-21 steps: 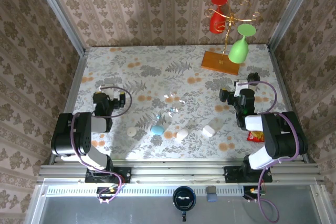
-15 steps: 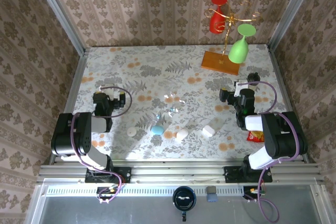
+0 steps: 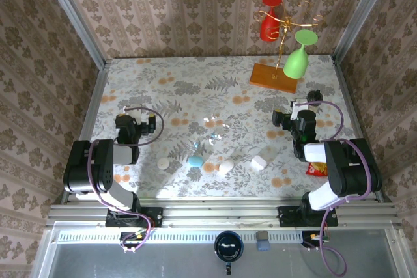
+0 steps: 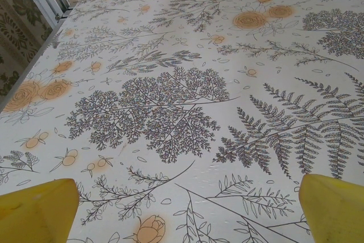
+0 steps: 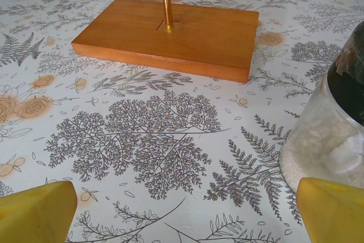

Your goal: Insert wireless bluetooth earbuds into charging case

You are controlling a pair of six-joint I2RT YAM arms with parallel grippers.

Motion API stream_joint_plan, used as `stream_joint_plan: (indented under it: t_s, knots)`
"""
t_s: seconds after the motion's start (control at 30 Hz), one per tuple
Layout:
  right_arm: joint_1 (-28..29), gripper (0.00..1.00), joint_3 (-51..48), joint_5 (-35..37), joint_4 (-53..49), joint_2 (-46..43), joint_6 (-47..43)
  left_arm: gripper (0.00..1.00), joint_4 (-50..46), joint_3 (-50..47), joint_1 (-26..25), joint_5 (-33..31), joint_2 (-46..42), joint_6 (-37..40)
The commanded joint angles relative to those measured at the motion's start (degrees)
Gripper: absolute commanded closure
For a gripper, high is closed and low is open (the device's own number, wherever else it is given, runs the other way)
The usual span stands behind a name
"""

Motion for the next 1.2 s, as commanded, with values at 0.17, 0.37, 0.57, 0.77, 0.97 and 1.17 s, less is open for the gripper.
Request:
stream_joint_plan:
  t_s: [0.17, 0.37, 0.57, 0.77, 0.97, 1.17]
  knots:
    - [0.3, 0.0, 0.6, -0.9, 1.4, 0.2, -1.0, 0.0, 1.7, 1.1, -0.1, 0.5, -0.1, -0.1]
    - [0.4, 0.0, 0.5, -0.9, 1.5, 0.2, -1.0, 0.0, 1.8, 1.1, -0.1, 0.3, -0.1, 0.0]
    - [0.3, 0.0, 0.4, -0.8, 1.7, 0.0, -1.1, 0.0, 1.3, 1.4, 0.1, 1.0, 0.0, -0.3]
    - [1.5, 0.0, 2.9, 0.0, -8.0, -6.5, -2.2, 0.0, 1.8, 0.9, -0.6, -1.8, -0.6, 0.1]
    - [2.8, 0.0, 4.6, -2.6, -17.1, -14.8, -2.8, 0.0, -4.2, 1.5, -4.4, -6.9, -6.9, 2.9]
    - [6.8, 0.0, 8.1, -8.6, -25.7, -18.3, -4.3, 0.0, -23.9, 7.4, -9.7, -5.9, -16.0, 4.1]
